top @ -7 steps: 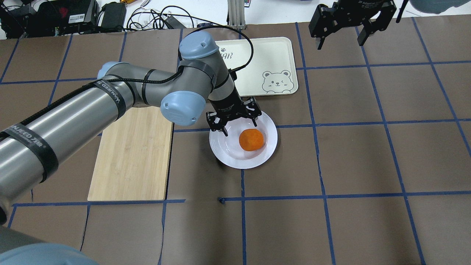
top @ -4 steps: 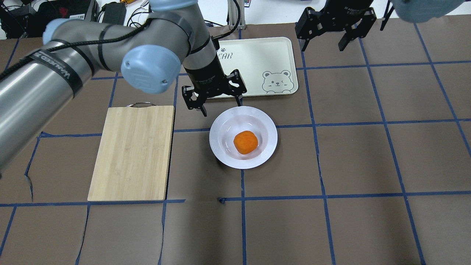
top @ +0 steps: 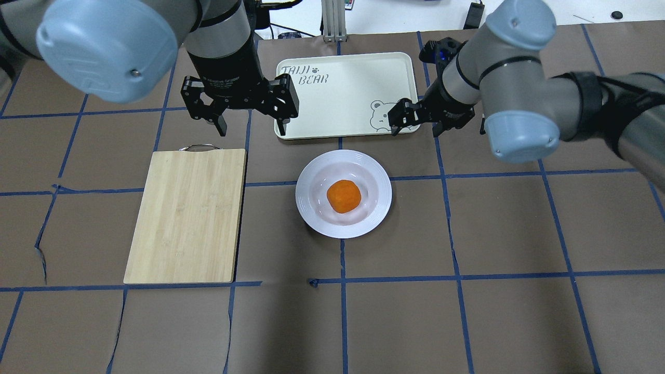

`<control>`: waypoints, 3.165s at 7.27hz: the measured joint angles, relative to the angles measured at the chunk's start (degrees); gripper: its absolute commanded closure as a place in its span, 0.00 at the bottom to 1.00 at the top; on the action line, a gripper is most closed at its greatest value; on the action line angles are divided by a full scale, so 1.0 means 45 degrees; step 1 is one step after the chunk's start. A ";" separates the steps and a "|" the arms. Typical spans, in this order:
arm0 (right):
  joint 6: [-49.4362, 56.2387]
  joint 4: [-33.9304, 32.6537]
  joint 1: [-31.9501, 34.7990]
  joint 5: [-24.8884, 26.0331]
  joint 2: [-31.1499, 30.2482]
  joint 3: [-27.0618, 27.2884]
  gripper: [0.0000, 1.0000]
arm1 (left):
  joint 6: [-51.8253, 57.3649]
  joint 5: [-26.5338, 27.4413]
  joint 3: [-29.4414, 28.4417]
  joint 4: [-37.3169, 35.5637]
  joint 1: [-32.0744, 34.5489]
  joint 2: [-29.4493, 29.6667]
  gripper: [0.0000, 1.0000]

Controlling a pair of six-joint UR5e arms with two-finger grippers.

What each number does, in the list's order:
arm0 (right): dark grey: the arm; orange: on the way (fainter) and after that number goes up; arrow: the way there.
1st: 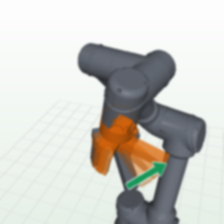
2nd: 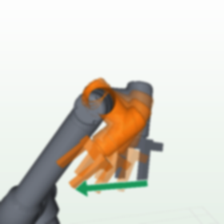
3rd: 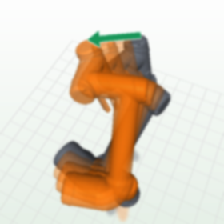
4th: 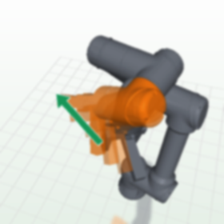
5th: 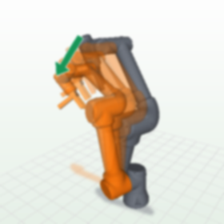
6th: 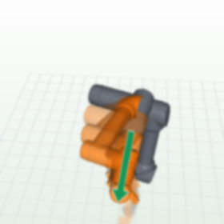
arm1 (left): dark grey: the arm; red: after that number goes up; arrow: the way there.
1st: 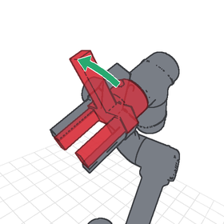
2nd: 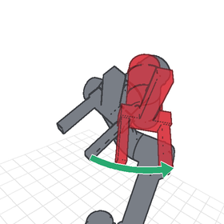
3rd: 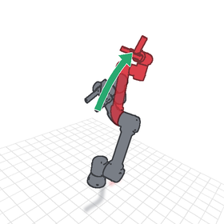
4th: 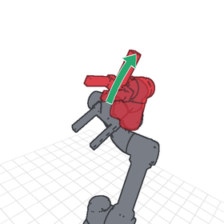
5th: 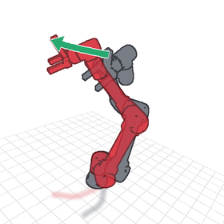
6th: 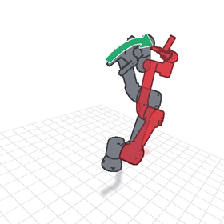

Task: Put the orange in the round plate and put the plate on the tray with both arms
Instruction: 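Lower the right gripper to the plate rim nearest it and grip the rim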

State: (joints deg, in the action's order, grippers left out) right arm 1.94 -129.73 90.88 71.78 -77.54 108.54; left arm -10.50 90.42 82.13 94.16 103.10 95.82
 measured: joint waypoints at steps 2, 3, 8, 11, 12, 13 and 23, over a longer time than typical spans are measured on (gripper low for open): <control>-0.0086 -0.1958 0.0011 -0.1052 0.0823 0.1212 0.00 | 0.0331 0.0120 0.0760 -0.1929 -0.0112 -0.0435 0.00; -0.0128 -0.2368 0.0050 -0.1328 0.1144 0.1385 0.00 | 0.0687 0.0110 0.0968 -0.2637 -0.0500 -0.0530 0.00; -0.0700 -0.2610 0.0327 -0.1690 0.2036 0.1790 0.00 | 0.1584 0.0112 0.1186 -0.1834 -0.2253 -0.1239 0.00; -0.1608 -0.2538 0.0512 -0.1741 0.2268 0.1830 0.01 | 0.1595 0.0117 0.1215 -0.0669 -0.2306 -0.1556 0.00; -0.1901 -0.2540 0.0646 -0.1733 0.2355 0.1845 0.10 | 0.1603 0.0103 0.1225 -0.0544 -0.2315 -0.1583 0.00; -0.2300 -0.2554 0.0786 -0.1701 0.2408 0.1850 0.16 | 0.1617 0.0096 0.1233 -0.0499 -0.2333 -0.1583 0.00; -0.2767 -0.2496 0.0973 -0.1473 0.2352 0.1831 0.97 | 0.1942 0.0045 0.1241 -0.0515 -0.2440 -0.1577 0.00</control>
State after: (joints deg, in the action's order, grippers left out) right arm -10.51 -140.97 95.26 65.15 -66.96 116.78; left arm -1.76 90.62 87.71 91.85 92.12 88.72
